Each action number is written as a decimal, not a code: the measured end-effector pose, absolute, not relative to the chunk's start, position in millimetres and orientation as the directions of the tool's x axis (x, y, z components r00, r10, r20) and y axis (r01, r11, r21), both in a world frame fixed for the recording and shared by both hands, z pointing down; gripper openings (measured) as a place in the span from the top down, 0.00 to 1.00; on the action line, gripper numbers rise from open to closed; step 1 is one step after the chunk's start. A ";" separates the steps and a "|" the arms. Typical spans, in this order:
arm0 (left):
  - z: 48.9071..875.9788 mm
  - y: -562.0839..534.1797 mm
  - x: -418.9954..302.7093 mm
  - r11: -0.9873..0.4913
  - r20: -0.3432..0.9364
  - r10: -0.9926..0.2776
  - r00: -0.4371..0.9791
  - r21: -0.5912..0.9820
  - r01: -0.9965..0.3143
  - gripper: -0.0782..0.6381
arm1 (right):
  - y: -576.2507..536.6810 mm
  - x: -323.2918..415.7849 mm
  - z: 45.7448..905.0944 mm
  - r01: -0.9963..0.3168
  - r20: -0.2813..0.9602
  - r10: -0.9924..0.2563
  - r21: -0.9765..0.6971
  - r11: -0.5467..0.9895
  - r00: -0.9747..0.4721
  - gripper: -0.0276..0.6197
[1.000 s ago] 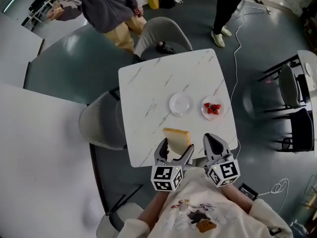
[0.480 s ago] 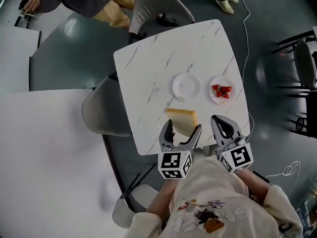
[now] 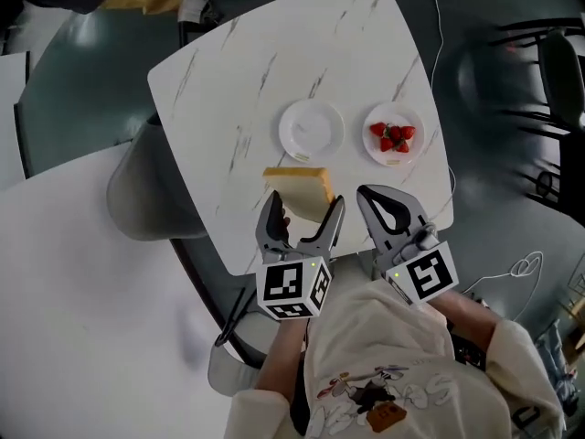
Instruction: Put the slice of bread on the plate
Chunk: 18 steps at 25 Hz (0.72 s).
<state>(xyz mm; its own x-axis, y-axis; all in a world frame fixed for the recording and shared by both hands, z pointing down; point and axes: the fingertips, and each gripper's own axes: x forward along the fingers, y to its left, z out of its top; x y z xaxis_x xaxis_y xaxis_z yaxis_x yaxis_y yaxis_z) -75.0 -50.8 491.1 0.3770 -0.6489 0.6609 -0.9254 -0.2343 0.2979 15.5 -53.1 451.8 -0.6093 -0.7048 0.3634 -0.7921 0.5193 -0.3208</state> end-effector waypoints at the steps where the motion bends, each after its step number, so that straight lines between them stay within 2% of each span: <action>1: 498.7 -53.8 -75.4 -0.232 0.669 -0.643 0.373 0.294 -0.927 0.24 | -55.8 14.7 458.6 -0.789 0.368 -0.699 -0.326 0.520 -0.613 0.95; 18: 576.8 -89.1 -79.9 -0.181 0.711 -0.606 0.357 0.314 -0.932 0.24 | -104.6 -8.9 542.4 -0.785 0.442 -0.648 -0.344 0.515 -0.620 0.95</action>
